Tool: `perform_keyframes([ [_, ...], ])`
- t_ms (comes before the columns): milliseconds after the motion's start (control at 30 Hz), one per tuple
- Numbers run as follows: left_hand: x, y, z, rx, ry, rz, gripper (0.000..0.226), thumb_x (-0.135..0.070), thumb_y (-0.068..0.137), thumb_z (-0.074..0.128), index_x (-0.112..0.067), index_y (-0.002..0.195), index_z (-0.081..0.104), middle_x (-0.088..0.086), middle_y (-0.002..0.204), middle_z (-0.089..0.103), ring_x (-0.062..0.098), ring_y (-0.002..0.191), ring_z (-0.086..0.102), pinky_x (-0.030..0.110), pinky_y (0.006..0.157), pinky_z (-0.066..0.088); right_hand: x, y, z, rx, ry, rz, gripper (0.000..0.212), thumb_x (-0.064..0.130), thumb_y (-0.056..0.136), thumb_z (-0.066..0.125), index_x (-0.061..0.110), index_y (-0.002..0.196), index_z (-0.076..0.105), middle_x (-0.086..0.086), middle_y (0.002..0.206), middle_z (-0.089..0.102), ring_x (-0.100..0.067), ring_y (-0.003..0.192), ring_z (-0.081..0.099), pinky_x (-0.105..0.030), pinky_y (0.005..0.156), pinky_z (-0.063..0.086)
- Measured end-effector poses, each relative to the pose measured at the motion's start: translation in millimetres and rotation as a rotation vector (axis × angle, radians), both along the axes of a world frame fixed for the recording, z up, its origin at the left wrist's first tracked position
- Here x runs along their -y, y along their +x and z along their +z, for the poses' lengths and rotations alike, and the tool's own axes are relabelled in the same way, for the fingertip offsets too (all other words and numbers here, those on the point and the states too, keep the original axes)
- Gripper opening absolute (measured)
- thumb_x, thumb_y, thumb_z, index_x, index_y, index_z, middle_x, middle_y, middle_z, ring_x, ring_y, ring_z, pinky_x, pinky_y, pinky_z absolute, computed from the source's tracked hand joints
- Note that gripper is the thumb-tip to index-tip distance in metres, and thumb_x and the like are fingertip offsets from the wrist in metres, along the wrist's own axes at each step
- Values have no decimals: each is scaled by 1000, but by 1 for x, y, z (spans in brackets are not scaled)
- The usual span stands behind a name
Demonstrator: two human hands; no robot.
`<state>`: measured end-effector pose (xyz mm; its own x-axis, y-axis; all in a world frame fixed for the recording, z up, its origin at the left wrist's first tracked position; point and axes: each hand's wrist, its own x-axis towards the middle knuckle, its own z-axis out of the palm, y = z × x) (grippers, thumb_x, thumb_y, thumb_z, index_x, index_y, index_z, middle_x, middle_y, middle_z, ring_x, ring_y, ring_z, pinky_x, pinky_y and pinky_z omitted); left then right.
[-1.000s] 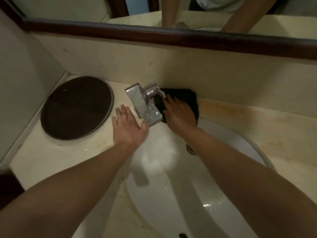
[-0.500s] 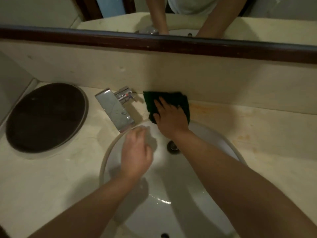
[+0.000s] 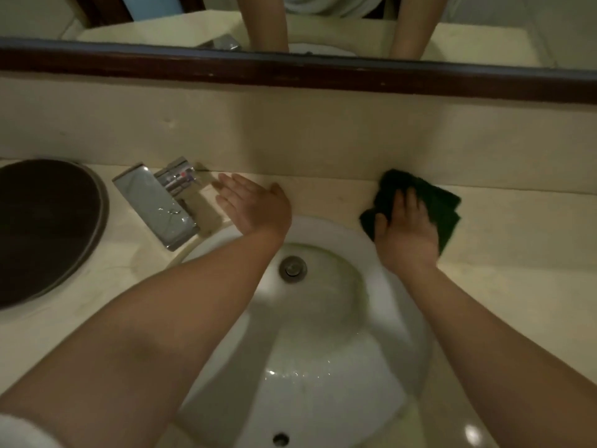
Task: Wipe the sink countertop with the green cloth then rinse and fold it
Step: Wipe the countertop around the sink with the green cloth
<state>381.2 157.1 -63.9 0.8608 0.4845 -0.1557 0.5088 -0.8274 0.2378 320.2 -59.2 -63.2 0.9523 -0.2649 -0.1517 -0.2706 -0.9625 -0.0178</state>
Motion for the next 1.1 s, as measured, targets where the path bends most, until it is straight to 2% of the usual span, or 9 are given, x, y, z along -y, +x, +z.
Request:
perform_keyframes([
  [100, 0, 1, -1, -12, 11, -5, 78, -44, 96, 34, 8, 150, 10, 27, 160, 3, 41, 148, 1, 49, 120, 1, 0, -4, 1, -47, -91, -34, 69, 48, 98, 14, 11, 155, 5, -13, 163, 9, -32, 149, 10, -44, 119, 17],
  [267, 1, 7, -11, -26, 62, -11, 78, -43, 96, 33, 8, 150, 8, 28, 159, 1, 43, 148, -1, 51, 120, 2, -59, 11, -2, 51, 79, 247, 66, 46, 95, 31, 16, 154, 21, -13, 161, 22, -34, 147, 17, -45, 118, 15],
  [433, -2, 12, -17, -37, 108, 9, 77, -42, 98, 32, 8, 150, 8, 28, 160, 0, 42, 148, -2, 50, 120, 1, -53, 12, -3, 66, 128, 252, 61, 44, 99, 27, 19, 154, 20, -7, 160, 25, -30, 147, 18, -42, 118, 12],
  [600, 4, -1, -2, -50, 82, -65, 76, -42, 99, 32, 8, 150, 6, 27, 160, 2, 40, 149, -1, 48, 120, 2, 4, -7, -5, 71, 88, -13, 61, 45, 100, 20, 19, 155, 14, -6, 162, 20, -28, 148, 16, -42, 119, 14],
  [733, 63, -46, 6, 85, 99, -495, 73, -37, 98, 35, 11, 149, 13, 29, 157, 16, 42, 147, 10, 50, 118, 10, 46, -54, -2, 79, 37, -144, 63, 44, 98, 22, 16, 154, 23, -10, 160, 25, -30, 147, 20, -45, 117, 22],
  [767, 82, -49, 7, 80, 57, -531, 73, -38, 98, 36, 10, 149, 14, 28, 158, 16, 41, 148, 11, 50, 118, 11, 50, -70, 0, 91, 55, -152, 63, 43, 97, 22, 15, 153, 26, -11, 159, 26, -31, 146, 21, -46, 117, 22],
  [900, 126, -38, 11, -52, -65, -392, 79, -44, 97, 37, 9, 150, 10, 26, 160, 7, 39, 149, 4, 47, 120, 5, 63, -137, 2, 39, 86, -110, 65, 45, 97, 17, 15, 154, 23, -14, 160, 24, -34, 147, 19, -49, 119, 17],
  [1000, 129, -33, -3, -18, 0, -389, 82, -45, 96, 38, 8, 150, 7, 26, 160, 3, 40, 149, 1, 48, 120, 2, 94, -154, 3, 49, 17, -328, 69, 47, 96, 18, 10, 153, 25, -21, 157, 27, -39, 145, 23, -51, 118, 21],
  [1100, 130, -32, -6, -10, 22, -406, 82, -45, 96, 37, 9, 149, 7, 28, 160, 3, 42, 148, 2, 49, 120, 3, 111, -113, 4, 16, 27, -500, 72, 49, 95, 16, 9, 155, 16, -21, 160, 17, -39, 147, 15, -50, 120, 14],
])
